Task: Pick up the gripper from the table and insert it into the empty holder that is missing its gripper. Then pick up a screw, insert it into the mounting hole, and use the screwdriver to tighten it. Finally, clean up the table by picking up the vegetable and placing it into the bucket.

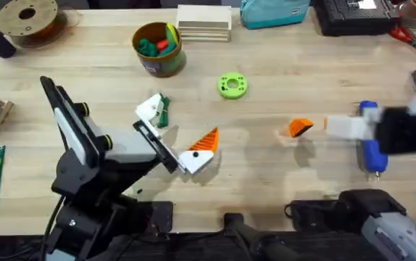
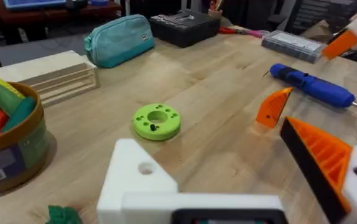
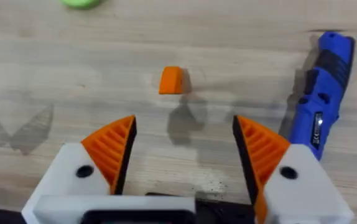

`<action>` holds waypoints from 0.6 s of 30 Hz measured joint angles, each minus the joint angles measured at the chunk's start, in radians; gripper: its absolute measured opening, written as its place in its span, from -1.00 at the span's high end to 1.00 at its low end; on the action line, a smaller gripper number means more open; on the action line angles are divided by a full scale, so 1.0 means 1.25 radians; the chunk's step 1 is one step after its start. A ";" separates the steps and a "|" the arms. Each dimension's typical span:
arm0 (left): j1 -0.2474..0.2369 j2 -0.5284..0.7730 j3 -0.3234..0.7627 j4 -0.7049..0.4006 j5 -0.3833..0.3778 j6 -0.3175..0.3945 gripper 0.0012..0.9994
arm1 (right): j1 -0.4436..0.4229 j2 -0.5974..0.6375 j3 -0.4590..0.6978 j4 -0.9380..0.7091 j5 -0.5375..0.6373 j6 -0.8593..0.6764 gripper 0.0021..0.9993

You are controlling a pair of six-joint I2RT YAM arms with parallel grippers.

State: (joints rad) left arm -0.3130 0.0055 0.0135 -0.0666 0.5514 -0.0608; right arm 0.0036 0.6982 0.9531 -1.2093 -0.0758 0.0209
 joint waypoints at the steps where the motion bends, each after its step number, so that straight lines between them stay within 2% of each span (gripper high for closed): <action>1: 0.000 0.000 0.000 0.000 0.000 0.000 -0.97 | 0.000 0.036 0.000 0.007 -0.001 -0.003 -0.81; 10: 0.000 0.000 0.000 0.000 0.002 0.000 -0.97 | 0.000 0.265 0.000 0.030 -0.044 -0.002 -0.81; 15: 0.000 0.000 0.000 0.000 0.002 0.000 -0.97 | 0.033 0.334 0.000 0.043 -0.055 0.001 -0.81; 18: 0.000 0.000 0.000 0.000 0.002 0.000 -0.97 | 0.069 0.358 0.000 0.043 -0.022 0.025 -0.81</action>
State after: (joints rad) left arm -0.3130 0.0055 0.0135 -0.0665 0.5541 -0.0608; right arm 0.0896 1.1456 0.9531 -1.1553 -0.1030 0.0526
